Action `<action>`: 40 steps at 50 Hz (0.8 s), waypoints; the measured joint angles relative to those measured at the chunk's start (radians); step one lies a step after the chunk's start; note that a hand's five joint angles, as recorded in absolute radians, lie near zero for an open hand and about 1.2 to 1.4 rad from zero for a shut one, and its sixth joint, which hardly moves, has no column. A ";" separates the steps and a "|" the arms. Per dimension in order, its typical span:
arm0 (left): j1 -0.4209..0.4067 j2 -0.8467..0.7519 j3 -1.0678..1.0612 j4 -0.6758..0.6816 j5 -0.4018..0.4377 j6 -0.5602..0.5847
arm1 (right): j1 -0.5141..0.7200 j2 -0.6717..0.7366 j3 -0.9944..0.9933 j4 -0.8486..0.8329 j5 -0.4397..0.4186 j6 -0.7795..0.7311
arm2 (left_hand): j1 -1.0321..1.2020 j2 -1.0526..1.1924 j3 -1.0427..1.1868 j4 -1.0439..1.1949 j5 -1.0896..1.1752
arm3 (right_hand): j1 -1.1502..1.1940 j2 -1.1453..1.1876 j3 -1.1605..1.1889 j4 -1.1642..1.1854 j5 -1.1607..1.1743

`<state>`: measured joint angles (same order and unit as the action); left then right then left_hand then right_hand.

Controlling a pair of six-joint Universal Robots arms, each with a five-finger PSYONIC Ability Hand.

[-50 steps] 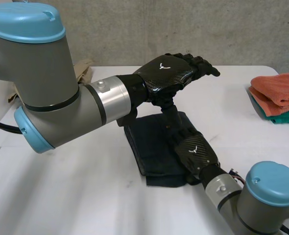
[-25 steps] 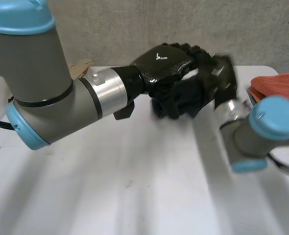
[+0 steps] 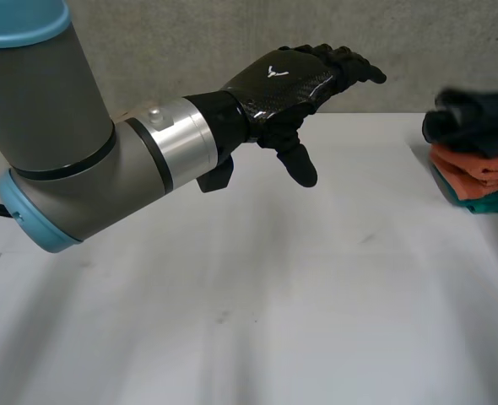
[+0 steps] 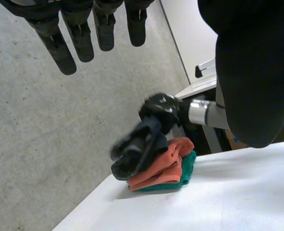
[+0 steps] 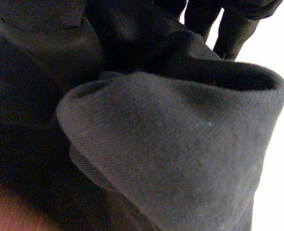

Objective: Fold the laundry.

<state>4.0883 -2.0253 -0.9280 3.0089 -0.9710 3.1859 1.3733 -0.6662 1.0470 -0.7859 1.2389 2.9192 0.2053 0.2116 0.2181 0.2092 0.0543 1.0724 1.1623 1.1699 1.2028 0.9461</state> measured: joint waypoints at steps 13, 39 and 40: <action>-0.014 -0.014 -0.002 0.001 0.000 -0.001 | -0.137 0.059 0.071 0.037 -0.160 -0.087 | 0.000 0.000 0.000 0.000 0.000 | -0.830 -0.926 -0.928 -0.948 -0.778; 0.093 0.123 -0.019 0.059 -0.257 0.010 | 0.265 -0.698 0.396 0.282 -0.008 -0.113 | 0.063 0.054 0.042 0.059 0.042 | -0.842 -0.948 -0.955 -0.983 -0.899; 0.109 0.126 -0.019 0.063 -0.281 0.012 | 0.285 -0.703 0.411 0.276 -0.019 -0.114 | 0.063 0.054 0.042 0.059 0.042 | -0.842 -0.948 -0.955 -0.983 -0.899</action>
<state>4.1969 -1.8995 -0.9466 3.0717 -1.2515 3.1981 1.6580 -1.3693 1.4585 -0.5097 1.2199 2.8049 0.2685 0.2657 0.2600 0.2681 0.0960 0.2308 0.2147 0.2145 0.2200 0.0476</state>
